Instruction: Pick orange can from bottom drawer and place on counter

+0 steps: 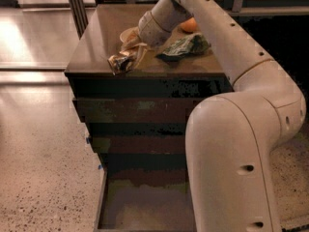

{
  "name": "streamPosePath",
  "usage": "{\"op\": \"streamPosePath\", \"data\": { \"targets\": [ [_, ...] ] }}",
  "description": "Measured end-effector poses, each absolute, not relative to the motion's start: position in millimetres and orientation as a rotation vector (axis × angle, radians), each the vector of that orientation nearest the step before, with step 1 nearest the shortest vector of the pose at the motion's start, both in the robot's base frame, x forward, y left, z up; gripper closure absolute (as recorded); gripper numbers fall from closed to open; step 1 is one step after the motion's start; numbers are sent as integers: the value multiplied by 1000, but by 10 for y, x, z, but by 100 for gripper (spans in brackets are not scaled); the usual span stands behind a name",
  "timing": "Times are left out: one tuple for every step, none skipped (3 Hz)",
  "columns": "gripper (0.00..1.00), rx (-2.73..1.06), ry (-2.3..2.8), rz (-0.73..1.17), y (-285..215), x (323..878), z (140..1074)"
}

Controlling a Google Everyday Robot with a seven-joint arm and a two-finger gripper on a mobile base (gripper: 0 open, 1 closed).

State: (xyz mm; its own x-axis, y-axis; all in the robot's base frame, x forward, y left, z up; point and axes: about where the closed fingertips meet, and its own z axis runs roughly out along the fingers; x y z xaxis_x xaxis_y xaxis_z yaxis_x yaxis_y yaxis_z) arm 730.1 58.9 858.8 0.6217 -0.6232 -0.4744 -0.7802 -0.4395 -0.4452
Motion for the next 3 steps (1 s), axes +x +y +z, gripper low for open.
{"op": "streamPosePath", "data": {
  "targets": [
    [100,-2173,1125,344,539,7421,8518],
    [100,-2159,1165,398,512,7484,8354],
    [100,-2159,1165,398,512,7484,8385]
  ]
}}
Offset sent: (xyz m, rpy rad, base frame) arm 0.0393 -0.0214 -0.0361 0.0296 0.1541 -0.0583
